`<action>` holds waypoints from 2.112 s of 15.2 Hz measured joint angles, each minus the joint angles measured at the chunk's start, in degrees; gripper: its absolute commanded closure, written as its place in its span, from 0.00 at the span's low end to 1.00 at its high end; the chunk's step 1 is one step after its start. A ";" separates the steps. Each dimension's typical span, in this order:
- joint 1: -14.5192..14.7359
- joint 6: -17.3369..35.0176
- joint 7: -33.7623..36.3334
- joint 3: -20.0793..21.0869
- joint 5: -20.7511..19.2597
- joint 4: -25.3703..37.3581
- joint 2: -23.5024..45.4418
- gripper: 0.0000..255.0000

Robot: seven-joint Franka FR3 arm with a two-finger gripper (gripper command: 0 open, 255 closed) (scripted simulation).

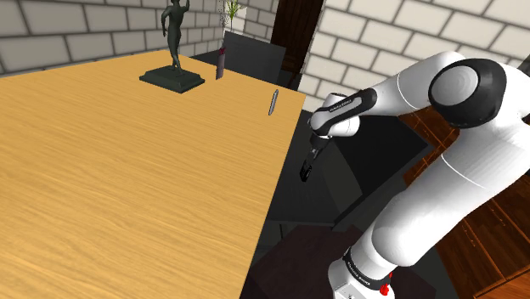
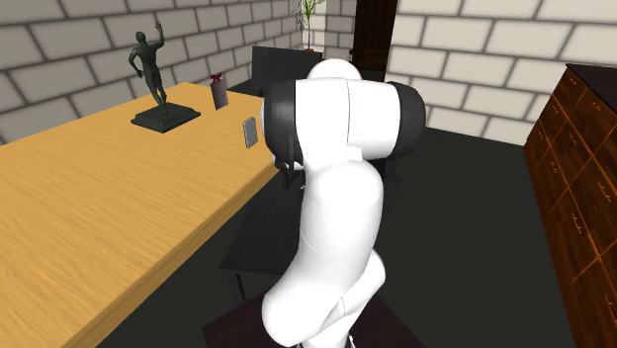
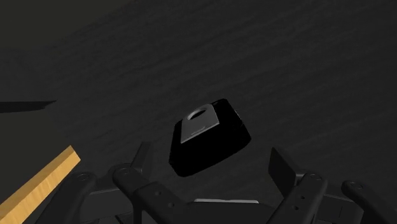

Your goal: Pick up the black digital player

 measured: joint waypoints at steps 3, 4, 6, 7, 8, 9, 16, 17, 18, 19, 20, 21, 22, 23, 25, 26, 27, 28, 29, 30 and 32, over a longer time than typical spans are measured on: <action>0.15 2.72 -1.64 -0.27 1.82 -0.55 2.43 0.00; 0.17 3.56 -2.15 -0.32 2.43 -0.73 3.17 0.00; 0.27 4.60 -2.70 -0.27 3.28 -0.90 4.15 0.00; 0.31 4.77 -2.73 -0.23 3.41 -0.94 4.31 1.00; 0.33 4.92 -2.74 -0.21 3.47 -0.92 4.36 1.00; 0.34 4.94 -2.76 -0.20 3.52 -0.93 4.41 1.00; 0.34 4.94 -2.77 -0.20 3.55 -0.90 4.43 1.00; 0.34 4.96 -2.78 -0.20 3.56 -0.91 4.43 1.00; 0.33 4.57 -2.51 -0.22 3.18 -0.92 4.02 1.00; 0.35 3.95 -2.15 -0.19 2.81 -0.70 3.59 1.00; 0.30 3.27 -1.84 -0.22 2.33 -0.54 3.01 1.00; 0.24 2.37 -1.27 -0.22 1.55 -0.47 2.03 1.00; 0.19 1.33 -0.75 -0.18 0.88 -0.17 1.17 1.00; 0.12 0.62 -0.41 -0.15 0.38 -0.07 0.49 1.00; -0.04 -1.08 0.31 -0.04 -0.62 0.36 -0.93 1.00; -0.11 -1.96 0.71 0.05 -1.13 0.55 -1.71 1.00; -0.18 -2.66 0.99 0.12 -1.51 0.69 -2.32 1.00; -0.27 -3.67 1.43 0.26 -2.03 0.94 -3.18 1.00; -0.37 -4.46 1.76 0.38 -2.47 1.04 -3.94 1.00; -0.42 -5.24 1.94 0.46 -2.72 1.37 -4.42 1.00; -0.49 -7.08 2.35 0.69 -3.16 2.32 -5.39 1.00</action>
